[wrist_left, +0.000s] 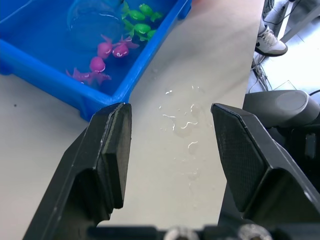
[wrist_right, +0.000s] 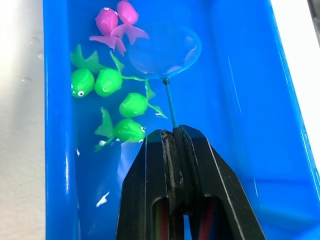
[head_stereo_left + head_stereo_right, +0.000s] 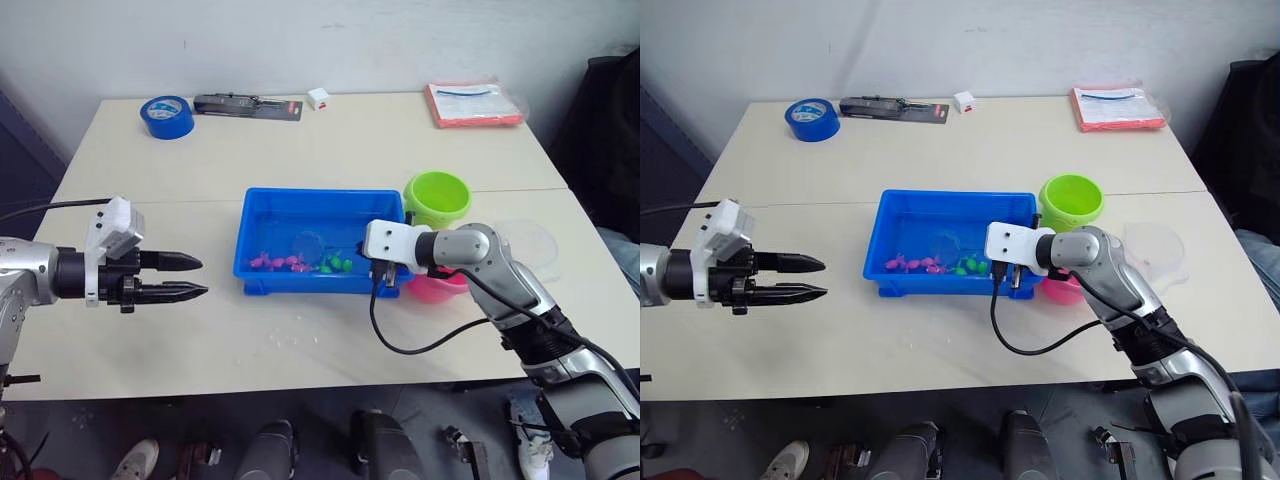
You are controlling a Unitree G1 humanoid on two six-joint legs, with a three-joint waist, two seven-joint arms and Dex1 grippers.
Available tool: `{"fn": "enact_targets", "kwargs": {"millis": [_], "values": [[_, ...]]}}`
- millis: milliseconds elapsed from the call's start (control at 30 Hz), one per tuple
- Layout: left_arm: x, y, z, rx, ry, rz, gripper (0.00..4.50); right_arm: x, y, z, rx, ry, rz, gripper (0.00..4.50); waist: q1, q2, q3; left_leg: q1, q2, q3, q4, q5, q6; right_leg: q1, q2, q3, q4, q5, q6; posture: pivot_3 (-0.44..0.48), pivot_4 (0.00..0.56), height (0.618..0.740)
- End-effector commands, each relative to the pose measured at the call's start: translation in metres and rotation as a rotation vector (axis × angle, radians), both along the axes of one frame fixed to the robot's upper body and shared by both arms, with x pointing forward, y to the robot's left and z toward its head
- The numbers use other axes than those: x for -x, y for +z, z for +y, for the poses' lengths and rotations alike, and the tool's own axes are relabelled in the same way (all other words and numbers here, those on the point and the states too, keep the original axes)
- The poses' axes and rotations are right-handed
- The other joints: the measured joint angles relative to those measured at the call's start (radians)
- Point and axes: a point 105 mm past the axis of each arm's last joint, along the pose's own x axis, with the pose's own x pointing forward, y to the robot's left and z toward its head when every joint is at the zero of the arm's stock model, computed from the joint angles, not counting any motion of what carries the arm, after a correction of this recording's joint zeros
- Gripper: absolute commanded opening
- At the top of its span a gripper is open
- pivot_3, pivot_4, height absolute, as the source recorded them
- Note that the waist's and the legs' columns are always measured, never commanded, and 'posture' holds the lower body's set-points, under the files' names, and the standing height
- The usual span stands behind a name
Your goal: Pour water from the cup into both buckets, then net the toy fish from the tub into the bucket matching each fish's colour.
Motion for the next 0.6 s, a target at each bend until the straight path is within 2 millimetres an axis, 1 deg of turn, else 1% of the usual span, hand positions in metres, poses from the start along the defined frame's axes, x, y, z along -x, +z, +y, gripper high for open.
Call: {"fn": "enact_targets", "kwargs": {"millis": [33, 300, 500, 600], "values": [[0.004, 0.017, -0.001, -0.004, -0.006, -0.059, 2.79, 0.003, 0.007, 0.01, -0.004, 0.041, -0.026, 0.8, 0.0, 0.0, 0.0, 0.0, 0.0, 0.0, 0.0, 0.0, 0.0, 0.0, 0.0, 0.0, 0.0, 0.0, 0.0, 0.0, 0.15, 0.737], [0.006, 0.018, -0.001, 0.001, 0.005, -0.061, 2.79, 0.005, 0.006, 0.017, -0.032, 0.048, -0.002, 0.8, -0.001, 0.0, 0.0, 0.0, 0.0, 0.0, 0.0, 0.0, 0.0, 0.0, 0.0, 0.0, 0.0, 0.0, 0.0, 0.0, 0.15, 0.737], [0.006, 0.017, 0.0, 0.001, 0.011, -0.061, 2.79, 0.002, 0.016, 0.018, -0.11, 0.001, 0.043, 0.8, -0.003, 0.0, 0.0, 0.0, 0.0, 0.0, 0.0, 0.0, 0.0, 0.0, 0.0, 0.0, 0.0, 0.0, 0.0, 0.0, 0.15, 0.737], [0.005, 0.016, 0.0, 0.002, 0.012, -0.06, 2.79, 0.001, 0.022, 0.015, -0.167, -0.045, 0.1, 0.8, -0.002, 0.0, 0.0, 0.0, 0.0, 0.0, 0.0, 0.0, 0.0, 0.0, 0.0, 0.0, 0.0, 0.0, 0.0, 0.0, 0.15, 0.737]]}}
